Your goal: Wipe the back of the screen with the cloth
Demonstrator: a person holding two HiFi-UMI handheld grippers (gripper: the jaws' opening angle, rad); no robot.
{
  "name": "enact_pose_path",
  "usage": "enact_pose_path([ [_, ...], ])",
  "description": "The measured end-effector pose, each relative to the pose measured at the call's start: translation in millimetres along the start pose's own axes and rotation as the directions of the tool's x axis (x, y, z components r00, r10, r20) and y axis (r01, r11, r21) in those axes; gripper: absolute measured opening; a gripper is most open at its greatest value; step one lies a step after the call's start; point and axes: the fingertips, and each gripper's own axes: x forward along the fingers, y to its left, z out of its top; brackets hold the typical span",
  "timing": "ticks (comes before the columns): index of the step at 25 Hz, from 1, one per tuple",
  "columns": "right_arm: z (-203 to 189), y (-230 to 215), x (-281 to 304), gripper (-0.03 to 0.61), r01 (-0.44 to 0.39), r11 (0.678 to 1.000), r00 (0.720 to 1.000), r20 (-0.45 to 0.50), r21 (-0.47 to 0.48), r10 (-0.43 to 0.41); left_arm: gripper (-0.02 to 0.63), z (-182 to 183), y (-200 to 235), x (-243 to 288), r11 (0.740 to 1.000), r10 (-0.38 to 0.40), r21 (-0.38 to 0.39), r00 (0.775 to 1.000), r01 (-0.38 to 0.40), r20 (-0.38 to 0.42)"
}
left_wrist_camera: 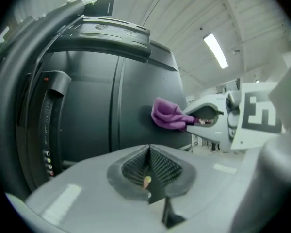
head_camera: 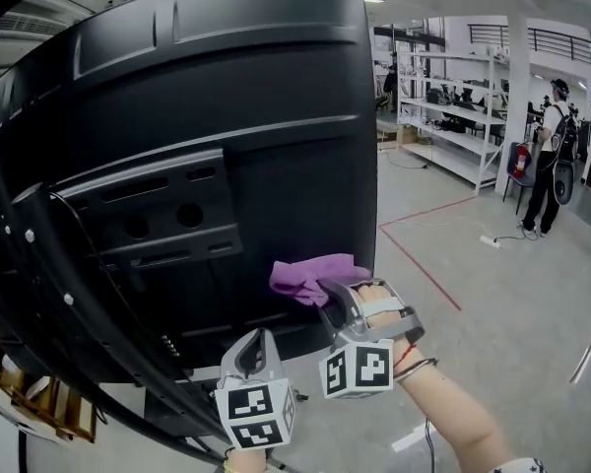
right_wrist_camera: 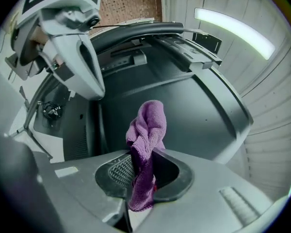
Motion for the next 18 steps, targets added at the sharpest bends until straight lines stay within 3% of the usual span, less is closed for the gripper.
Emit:
enact_pose_path([
  [5, -18, 85, -20, 0.064, -0.139, 0.981, 0.989, -0.031, 0.137, 0.145, 0.008, -39, 15, -12, 1.0, 0.015, -0.006, 1.0, -0.015, -0.014],
  [11, -35, 167, -35, 0.064, -0.211, 0.943, 0.97, -0.064, 0.259, 0.235, 0.008, -107, 28, -21, 0.998, 0.06, 0.006, 0.995, -0.06, -0.077],
  [14, -31, 174, -44, 0.064, -0.186, 0.931, 0.976, -0.046, 0.315, 0.211, 0.008, -125, 26, -27, 0.999, 0.047, 0.005, 0.992, -0.047, -0.119],
  [15, -27, 171, -49, 0.064, -0.178, 0.902, 0.98, -0.016, 0.392, 0.2, 0.008, -126, 26, -30, 0.999, 0.042, -0.003, 0.992, -0.042, -0.122],
  [16, -21, 167, -54, 0.064, -0.18, 0.846, 0.98, 0.023, 0.502, 0.195, 0.008, -126, 25, -34, 0.999, 0.037, -0.011, 0.992, -0.038, -0.122],
  [17, -17, 164, -59, 0.064, -0.19, 0.757, 0.979, 0.064, 0.625, 0.193, 0.008, -125, 24, -37, 0.999, 0.033, -0.018, 0.992, -0.035, -0.119],
  [18, -14, 161, -63, 0.064, -0.201, 0.642, 0.977, 0.101, 0.74, 0.189, 0.008, -124, 23, -41, 0.999, 0.029, -0.023, 0.993, -0.032, -0.113],
])
